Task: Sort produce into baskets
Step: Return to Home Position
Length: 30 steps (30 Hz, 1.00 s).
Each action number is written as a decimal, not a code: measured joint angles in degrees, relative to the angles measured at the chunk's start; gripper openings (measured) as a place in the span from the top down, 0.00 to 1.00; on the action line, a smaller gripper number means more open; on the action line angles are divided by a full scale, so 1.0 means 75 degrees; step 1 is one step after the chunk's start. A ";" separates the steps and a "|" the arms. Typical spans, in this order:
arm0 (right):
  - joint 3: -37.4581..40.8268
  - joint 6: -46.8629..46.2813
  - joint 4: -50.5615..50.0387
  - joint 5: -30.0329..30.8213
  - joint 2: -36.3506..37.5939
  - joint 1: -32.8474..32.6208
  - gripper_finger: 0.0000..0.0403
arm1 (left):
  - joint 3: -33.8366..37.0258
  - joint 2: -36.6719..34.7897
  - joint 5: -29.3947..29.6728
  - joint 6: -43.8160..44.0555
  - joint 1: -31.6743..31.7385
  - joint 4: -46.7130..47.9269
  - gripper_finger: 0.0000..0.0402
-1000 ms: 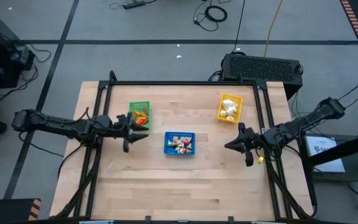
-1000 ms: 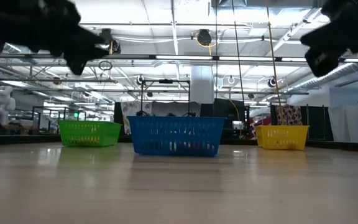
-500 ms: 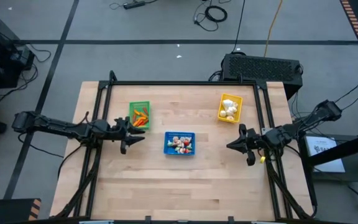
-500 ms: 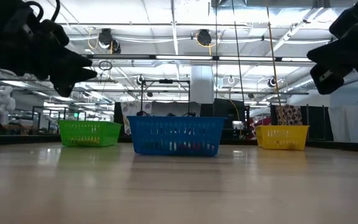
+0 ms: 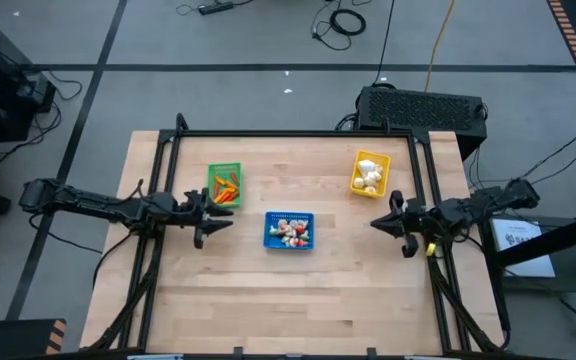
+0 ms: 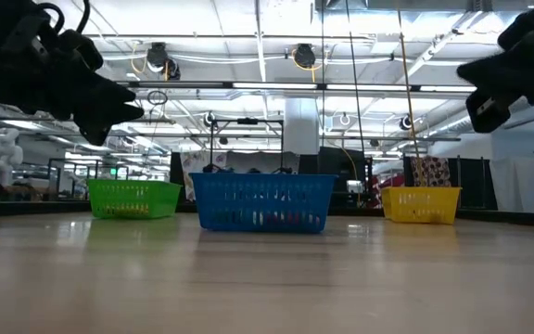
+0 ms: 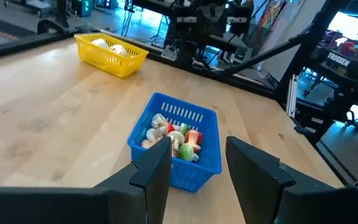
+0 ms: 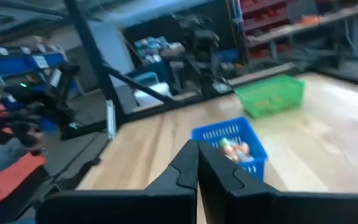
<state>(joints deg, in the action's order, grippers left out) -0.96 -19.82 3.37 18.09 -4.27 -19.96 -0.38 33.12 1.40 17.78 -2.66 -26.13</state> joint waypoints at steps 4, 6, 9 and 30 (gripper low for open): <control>0.0000 0.0538 -0.0061 -0.0668 0.0568 0.0360 1.00 | 0.0000 0.0000 -0.0013 0.0166 0.0000 0.0288 0.60; -0.0004 0.0837 -0.0188 -0.1058 0.0561 0.0562 1.00 | 0.0000 0.0013 0.0049 0.0166 -0.0001 0.0587 0.60; -0.0004 0.1162 -0.0322 -0.2040 0.0464 0.0936 1.00 | 0.0003 0.0029 0.0582 0.0169 -0.0006 0.0801 0.60; -0.0001 0.2937 -0.0381 -0.2420 -0.0880 0.1509 1.00 | 0.0003 0.0064 0.1505 -0.0222 0.0000 0.0588 0.60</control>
